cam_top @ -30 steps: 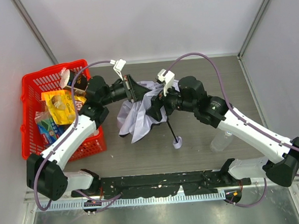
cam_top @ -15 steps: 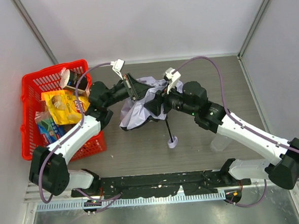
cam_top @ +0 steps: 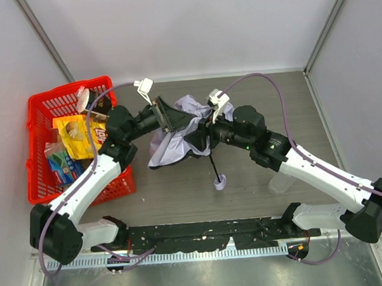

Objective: Put away the umbrella

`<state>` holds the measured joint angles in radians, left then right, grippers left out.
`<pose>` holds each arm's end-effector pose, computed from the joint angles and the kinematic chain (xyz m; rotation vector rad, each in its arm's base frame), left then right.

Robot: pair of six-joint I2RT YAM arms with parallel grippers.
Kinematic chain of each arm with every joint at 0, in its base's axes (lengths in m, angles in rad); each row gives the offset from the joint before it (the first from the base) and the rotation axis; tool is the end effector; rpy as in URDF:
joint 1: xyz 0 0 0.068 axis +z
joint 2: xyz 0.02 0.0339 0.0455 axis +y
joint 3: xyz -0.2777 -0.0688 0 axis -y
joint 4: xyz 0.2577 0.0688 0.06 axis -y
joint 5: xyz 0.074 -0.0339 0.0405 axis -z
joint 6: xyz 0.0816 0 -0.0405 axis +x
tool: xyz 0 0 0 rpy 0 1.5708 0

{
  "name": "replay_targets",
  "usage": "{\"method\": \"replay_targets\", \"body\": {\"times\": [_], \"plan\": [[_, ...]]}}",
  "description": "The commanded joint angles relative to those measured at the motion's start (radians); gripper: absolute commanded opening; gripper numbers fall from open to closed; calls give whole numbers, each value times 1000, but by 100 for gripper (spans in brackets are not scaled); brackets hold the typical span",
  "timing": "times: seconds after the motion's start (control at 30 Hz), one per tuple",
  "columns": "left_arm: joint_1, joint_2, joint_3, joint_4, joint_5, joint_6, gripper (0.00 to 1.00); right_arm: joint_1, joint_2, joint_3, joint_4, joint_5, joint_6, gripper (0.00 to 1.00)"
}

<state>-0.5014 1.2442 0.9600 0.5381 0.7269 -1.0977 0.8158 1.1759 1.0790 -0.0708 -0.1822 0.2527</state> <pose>0.2596 -0.2041 0.3958 0.2599 1.6228 -1.7580 0.2137 0.2487 0.3789 -0.6426 1.7145 0.9289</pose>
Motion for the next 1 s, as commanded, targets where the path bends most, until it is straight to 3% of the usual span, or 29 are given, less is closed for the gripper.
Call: {"method": "replay_targets", "body": {"times": [0.0, 0.03, 0.07, 0.1, 0.2, 0.37, 0.5, 0.67, 0.73, 0.77, 0.87, 0.97], "plan": [[66, -172, 60, -293, -90, 183, 64, -9, -21, 88, -223, 138, -133, 1], [93, -205, 68, -364, -146, 223, 67, -26, -22, 101, -250, 173, -150, 1], [112, -238, 80, -460, -211, 260, 95, -32, -21, 131, -305, 223, -191, 1], [122, -283, 89, -534, -324, 310, 100, -49, -9, 150, -360, 280, -211, 1], [127, -385, 95, -684, -519, 418, 100, -101, 37, 269, -446, 348, -289, 1], [127, -466, 88, -698, -558, 463, 96, -156, 129, 493, -526, 472, -413, 1], [106, -499, 97, -753, -587, 513, 94, -156, 277, 614, -516, 702, -727, 1], [70, -554, 53, -806, -664, 542, 94, -94, 413, 514, -379, 890, -903, 1], [61, -592, 11, -814, -691, 538, 94, -19, 435, 394, -279, 943, -918, 1], [61, -604, -12, -816, -701, 533, 94, 5, 447, 286, -153, 969, -944, 1], [60, -632, -64, -816, -718, 524, 93, 104, 479, 121, 64, 1006, -939, 1], [60, -644, -92, -825, -748, 529, 91, 178, 524, 12, 97, 978, -848, 1]]}}
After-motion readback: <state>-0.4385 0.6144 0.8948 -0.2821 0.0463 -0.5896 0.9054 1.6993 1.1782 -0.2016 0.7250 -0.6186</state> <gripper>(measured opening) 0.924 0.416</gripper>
